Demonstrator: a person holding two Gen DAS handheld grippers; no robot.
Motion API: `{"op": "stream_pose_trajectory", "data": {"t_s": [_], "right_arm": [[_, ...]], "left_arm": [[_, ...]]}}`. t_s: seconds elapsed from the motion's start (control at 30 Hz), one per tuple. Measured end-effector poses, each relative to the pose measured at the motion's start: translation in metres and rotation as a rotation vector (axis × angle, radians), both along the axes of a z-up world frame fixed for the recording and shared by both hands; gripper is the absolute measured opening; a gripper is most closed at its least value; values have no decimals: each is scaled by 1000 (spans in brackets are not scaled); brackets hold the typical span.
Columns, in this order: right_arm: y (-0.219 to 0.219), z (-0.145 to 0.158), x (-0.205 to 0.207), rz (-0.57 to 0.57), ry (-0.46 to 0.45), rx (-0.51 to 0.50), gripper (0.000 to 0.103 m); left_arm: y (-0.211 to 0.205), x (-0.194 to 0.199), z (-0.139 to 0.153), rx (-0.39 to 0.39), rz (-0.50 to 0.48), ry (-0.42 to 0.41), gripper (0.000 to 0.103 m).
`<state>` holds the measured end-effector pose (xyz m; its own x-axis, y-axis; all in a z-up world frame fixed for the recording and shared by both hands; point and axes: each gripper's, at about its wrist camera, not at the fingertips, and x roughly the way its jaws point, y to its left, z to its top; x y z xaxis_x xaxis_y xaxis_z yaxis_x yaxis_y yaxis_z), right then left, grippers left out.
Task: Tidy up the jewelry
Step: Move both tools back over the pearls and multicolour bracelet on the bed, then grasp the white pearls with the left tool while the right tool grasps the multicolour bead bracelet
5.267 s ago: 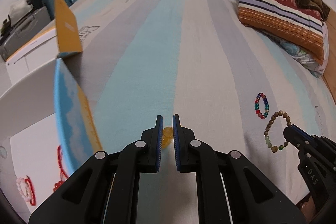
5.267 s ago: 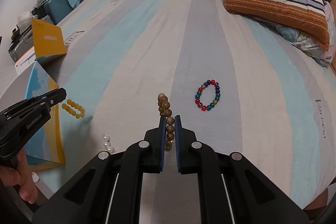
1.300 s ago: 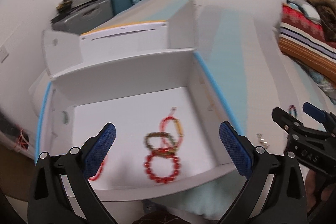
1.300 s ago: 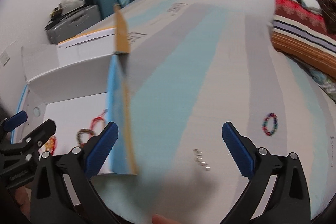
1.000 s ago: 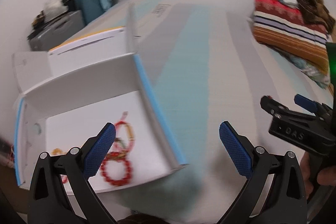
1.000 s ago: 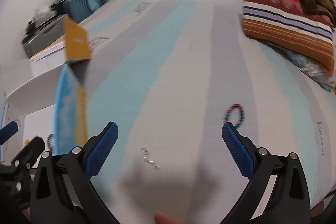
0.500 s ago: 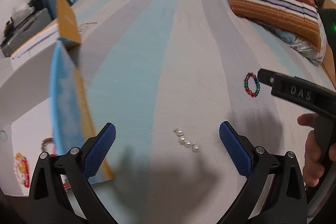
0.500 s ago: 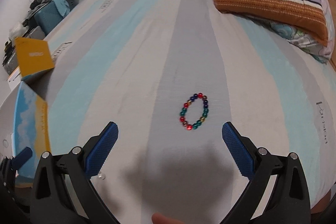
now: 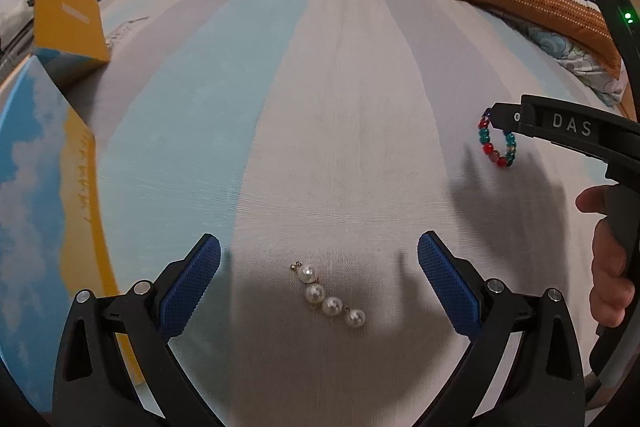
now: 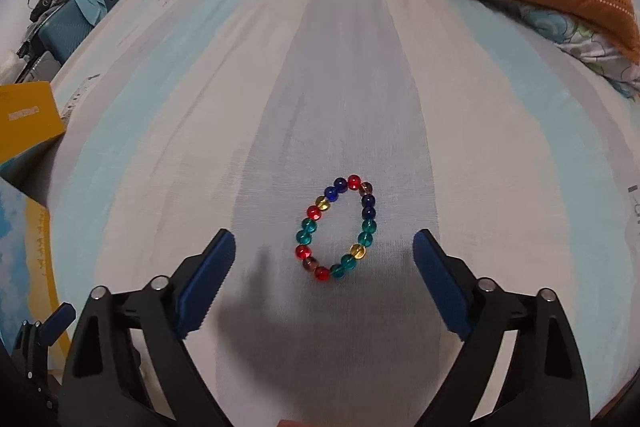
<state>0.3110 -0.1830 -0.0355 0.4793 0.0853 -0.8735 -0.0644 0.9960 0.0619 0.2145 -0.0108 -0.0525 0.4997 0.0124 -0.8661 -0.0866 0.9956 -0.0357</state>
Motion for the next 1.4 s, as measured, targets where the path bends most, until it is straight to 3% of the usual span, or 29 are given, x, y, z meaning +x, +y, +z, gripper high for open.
{"op": "stream_pose_trajectory", "data": {"t_s": [0.2, 0.27, 0.4, 0.47, 0.63, 0.73, 0.77, 0.8, 1.4], "right_arm": [[-2, -20, 16, 3, 43, -18, 72], [-3, -26, 19, 3, 62, -16, 58], [-2, -35, 23, 10, 87, -11, 47], [-1, -35, 22, 13, 85, -16, 36], [1, -36, 21, 29, 81, -18, 22], [-1, -35, 21, 15, 81, -7, 19], [-1, -35, 21, 9, 81, 0, 19], [-1, -35, 21, 5, 79, 5, 19], [-4, -25, 11, 17, 52, 44, 19]], "left_arm": [[-2, 5, -14, -9, -7, 27, 95], [-4, 5, -19, -13, -8, 41, 89], [-3, 4, -22, -5, -2, 49, 79], [-2, 3, -22, -2, 2, 53, 71], [-2, 1, -20, 2, -5, 62, 53], [-1, 0, -18, 0, -14, 64, 31], [-1, 0, -18, -5, -22, 65, 15], [-2, 0, -18, -16, -35, 69, 11], [-5, -8, -1, -8, -35, 33, 10]]}}
